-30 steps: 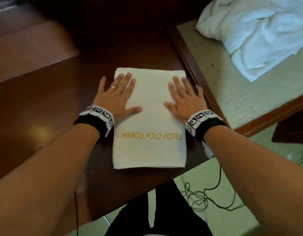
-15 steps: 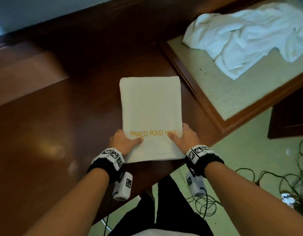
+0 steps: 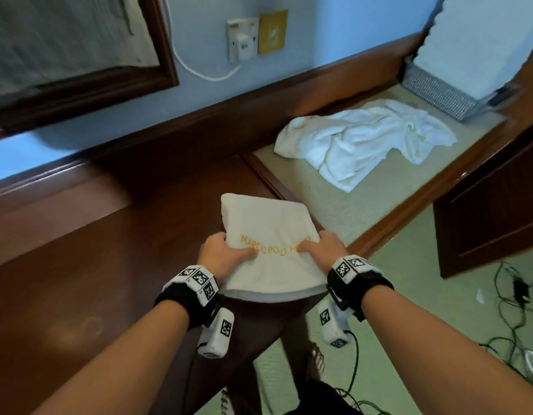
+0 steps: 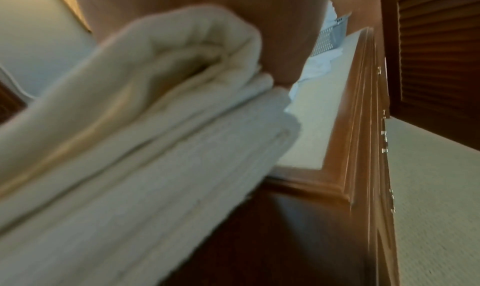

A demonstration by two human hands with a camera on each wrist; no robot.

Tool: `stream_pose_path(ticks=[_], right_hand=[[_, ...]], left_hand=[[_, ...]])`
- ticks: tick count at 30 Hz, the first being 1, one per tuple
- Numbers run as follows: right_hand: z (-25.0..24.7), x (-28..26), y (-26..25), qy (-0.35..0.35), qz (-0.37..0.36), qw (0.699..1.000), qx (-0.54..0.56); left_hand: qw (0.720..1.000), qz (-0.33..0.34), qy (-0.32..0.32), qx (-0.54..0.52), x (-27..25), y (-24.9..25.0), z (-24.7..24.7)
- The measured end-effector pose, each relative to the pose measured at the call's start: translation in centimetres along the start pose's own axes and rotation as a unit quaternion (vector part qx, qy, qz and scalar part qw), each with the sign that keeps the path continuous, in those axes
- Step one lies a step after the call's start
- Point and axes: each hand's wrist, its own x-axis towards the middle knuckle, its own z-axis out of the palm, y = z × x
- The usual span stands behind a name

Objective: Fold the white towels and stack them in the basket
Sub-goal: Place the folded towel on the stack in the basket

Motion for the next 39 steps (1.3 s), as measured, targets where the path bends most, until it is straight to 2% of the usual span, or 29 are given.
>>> stream_pose_path(ticks=[6, 13, 24, 32, 39], right_hand=[[-9.6, 1.0, 1.0, 0.075, -0.039, 0.994, 0.067], [-24.7, 5.1, 4.9, 0.136, -0.073, 0.982, 0.111], [-47.1, 10.8, 10.2, 0.224, -0.109, 0.962, 0.116], [-58.6, 17.4, 10.4, 0.3, -0.125, 0.943, 0.068], [-68.3, 25.6, 8.8, 0.328, -0.126, 0.936, -0.007]], left_hand=[[0.993, 0.114, -0.002, 0.033, -0.3, 9.7, 5.0], [0.979, 0.199, 0.002, 0.047, 1.2, 21.6, 16.5], [0.962, 0.27, -0.027, 0.024, 5.4, 38.0, 34.2], [0.946, 0.319, -0.059, -0.014, 11.6, 48.8, 42.5], [0.933, 0.35, -0.079, -0.023, 18.6, 58.8, 48.0]])
